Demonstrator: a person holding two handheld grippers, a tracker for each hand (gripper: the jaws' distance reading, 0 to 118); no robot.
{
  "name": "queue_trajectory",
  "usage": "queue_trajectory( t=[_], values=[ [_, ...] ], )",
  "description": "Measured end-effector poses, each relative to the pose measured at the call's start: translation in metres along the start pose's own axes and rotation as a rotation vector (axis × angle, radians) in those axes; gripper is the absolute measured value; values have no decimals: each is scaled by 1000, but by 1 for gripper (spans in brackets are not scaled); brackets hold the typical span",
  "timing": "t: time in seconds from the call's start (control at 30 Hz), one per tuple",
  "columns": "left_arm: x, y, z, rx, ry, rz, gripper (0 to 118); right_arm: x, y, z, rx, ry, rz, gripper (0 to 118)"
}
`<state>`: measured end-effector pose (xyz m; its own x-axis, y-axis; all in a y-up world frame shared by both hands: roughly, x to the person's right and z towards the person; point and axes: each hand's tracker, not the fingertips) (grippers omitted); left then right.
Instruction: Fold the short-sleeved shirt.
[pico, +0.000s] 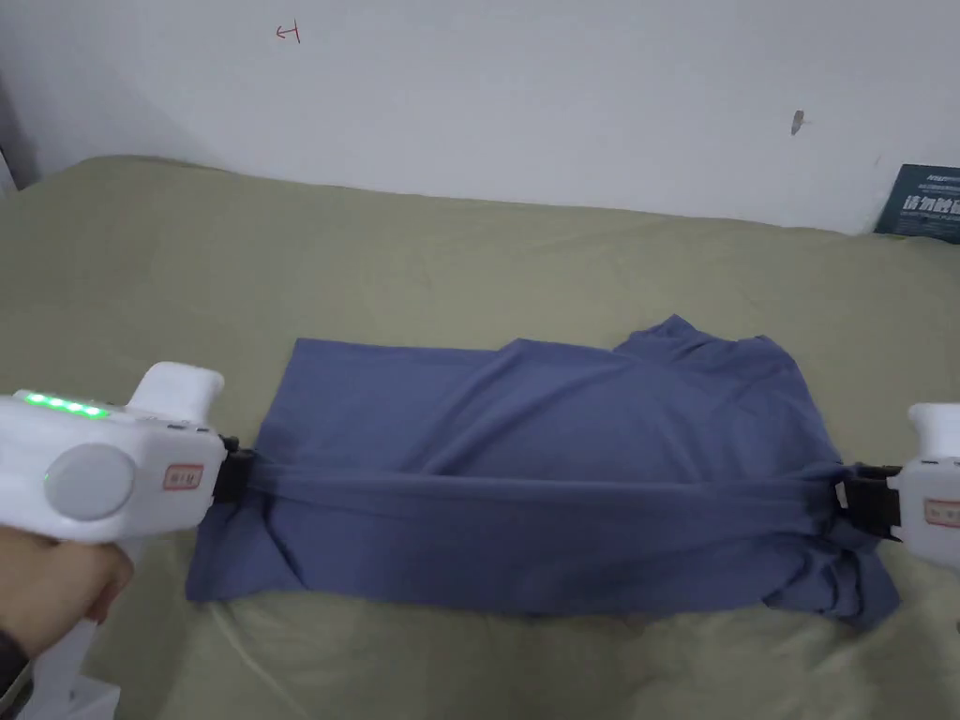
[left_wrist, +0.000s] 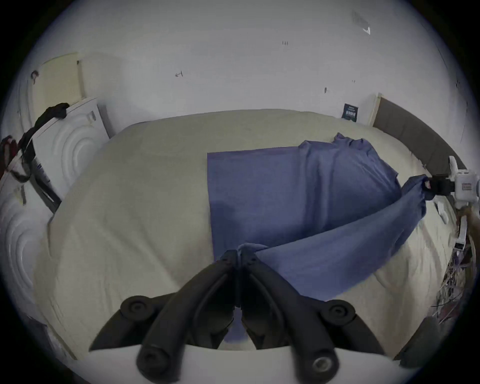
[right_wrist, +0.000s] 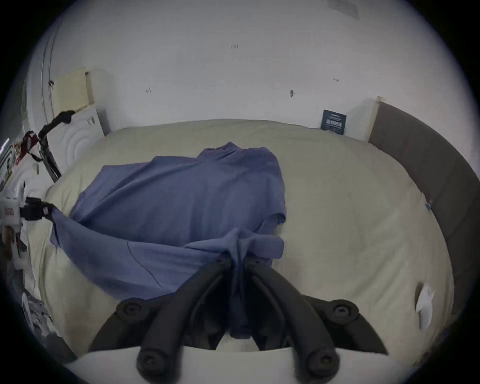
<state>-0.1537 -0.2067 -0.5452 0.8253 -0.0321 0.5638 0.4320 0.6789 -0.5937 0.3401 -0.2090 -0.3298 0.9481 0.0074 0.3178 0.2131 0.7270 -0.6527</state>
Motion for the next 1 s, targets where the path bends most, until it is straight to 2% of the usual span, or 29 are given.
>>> queue_trajectory(
  t=[0.1, 0.17, 0.2, 0.23, 0.27, 0.3, 0.33, 0.37, 0.43, 0.53, 0.7, 0.77, 0.8, 0.83, 0.87, 0.9, 0.93, 0.97, 1.0],
  values=[
    [-1, 17, -26, -16, 5, -15, 2, -1, 15, -24, -28, -22, -19, 11],
    [3, 22, -42, -24, 39, -58, 10, -1, 20, -37, -29, -17, -21, 12],
    [4, 24, -49, -37, 66, -81, 17, 0, 21, -42, -35, -23, -20, 21],
    [3, 26, -55, -36, 89, -85, 21, 0, 21, -46, -40, -45, -12, 55],
    [0, 28, -60, -44, 90, -76, 24, 3, 21, -48, -44, -73, -10, 84],
    [-3, 28, -60, -42, 99, -66, 35, 7, 21, -47, -40, -76, -25, 96],
    [-7, 28, -57, -26, 125, -36, 63, 11, 20, -42, 5, -76, -58, 93],
    [-9, 29, -52, -19, 139, -26, 73, 13, 20, -36, 38, -76, -75, 93],
    [-14, 27, -28, 95, 148, 47, 73, 17, 17, -14, 148, -99, -101, 93],
    [-1, 20, 14, 187, 152, 121, 73, 6, 9, 25, 254, -111, -73, 94],
    [51, -25, 66, 280, 144, 156, 73, -47, -30, 76, 238, -64, -85, 94],
    [78, -49, 82, 273, 128, 162, 71, -68, -52, 85, 189, -45, -81, 88],
    [92, -64, 90, 267, 114, 162, 65, -82, -67, 94, 184, -50, -82, 75],
    [103, -78, 95, 262, 106, 162, 54, -93, -82, 103, 169, -45, -77, 62],
    [113, -89, 101, 253, 105, 167, 46, -103, -93, 109, 158, -42, -71, 54],
    [122, -103, 108, 243, 87, 164, 46, -114, -108, 115, 147, -56, -58, 54],
    [131, -116, 113, 236, 92, 156, 4, -124, -121, 121, 129, -102, -44, 13],
    [139, -127, 118, 239, 118, 141, 0, -130, -131, 125, 131, -102, -24, 2],
    [141, -138, 122, 225, 100, 141, 0, -137, -143, 129, 124, -101, -29, 1]
  ],
)
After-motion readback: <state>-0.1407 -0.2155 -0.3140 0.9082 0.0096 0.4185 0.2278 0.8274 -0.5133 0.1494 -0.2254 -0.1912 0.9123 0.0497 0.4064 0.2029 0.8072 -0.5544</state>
